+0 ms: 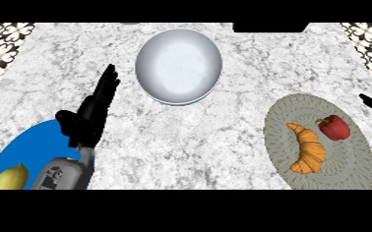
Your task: Pick the bell pepper from the placemat and place it in the bowl
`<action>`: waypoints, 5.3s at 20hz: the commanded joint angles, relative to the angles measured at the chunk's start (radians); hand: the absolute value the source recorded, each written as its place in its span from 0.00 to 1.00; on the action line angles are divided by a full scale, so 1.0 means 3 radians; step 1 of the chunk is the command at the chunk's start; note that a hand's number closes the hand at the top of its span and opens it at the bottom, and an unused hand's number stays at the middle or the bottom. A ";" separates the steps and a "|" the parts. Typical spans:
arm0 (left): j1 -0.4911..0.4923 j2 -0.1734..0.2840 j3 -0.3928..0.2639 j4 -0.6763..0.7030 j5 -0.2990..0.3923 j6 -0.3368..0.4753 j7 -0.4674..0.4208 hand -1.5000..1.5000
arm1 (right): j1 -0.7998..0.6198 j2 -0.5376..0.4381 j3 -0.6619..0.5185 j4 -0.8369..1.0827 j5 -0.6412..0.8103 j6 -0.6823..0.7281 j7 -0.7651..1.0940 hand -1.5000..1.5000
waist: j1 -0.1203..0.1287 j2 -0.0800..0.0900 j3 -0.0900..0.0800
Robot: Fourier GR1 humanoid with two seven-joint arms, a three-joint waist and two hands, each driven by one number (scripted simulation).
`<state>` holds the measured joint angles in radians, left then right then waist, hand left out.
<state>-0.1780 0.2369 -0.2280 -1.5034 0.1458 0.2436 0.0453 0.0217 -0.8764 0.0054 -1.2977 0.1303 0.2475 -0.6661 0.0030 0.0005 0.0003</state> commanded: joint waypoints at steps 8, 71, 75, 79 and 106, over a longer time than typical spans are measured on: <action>-0.0064 -0.0172 0.0188 0.0131 -0.0137 -0.0127 -0.0025 0.50 | -0.0132 0.0185 -0.0290 0.0598 0.0125 0.0530 -0.0771 0.00 | -0.0017 0.0001 0.0000; 0.0184 -0.0441 0.0418 -0.0110 -0.0496 -0.0465 0.0107 0.50 | -0.1104 0.2382 0.1356 0.0994 0.1480 0.0491 -0.1112 1.00 | 0.0008 -0.0073 -0.0021; 0.0236 -0.0367 0.0561 -0.0084 -0.0457 -0.0435 0.0122 0.50 | -0.1092 0.2633 0.1406 0.0304 0.1220 0.0430 -0.0730 1.00 | -0.0098 -0.0102 -0.0022; 0.0294 -0.0396 0.0526 -0.0179 -0.0505 -0.0382 0.0106 0.50 | -0.1073 0.2846 0.1486 -0.0618 0.1091 0.0438 0.0080 1.00 | -0.0170 -0.0115 -0.0019; 0.0076 -0.0451 0.0507 -0.0152 -0.0519 -0.0504 0.0177 0.50 | -0.3401 0.2739 0.1316 -0.0954 0.0986 -0.0048 0.3476 1.00 | 0.0042 0.0012 -0.0004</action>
<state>-0.1370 0.0967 -0.0917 -1.5549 -0.0172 0.0958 0.0891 -0.9477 -0.0166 0.3930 -1.7147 0.3162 0.2362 0.4526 0.0119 0.0002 -0.0013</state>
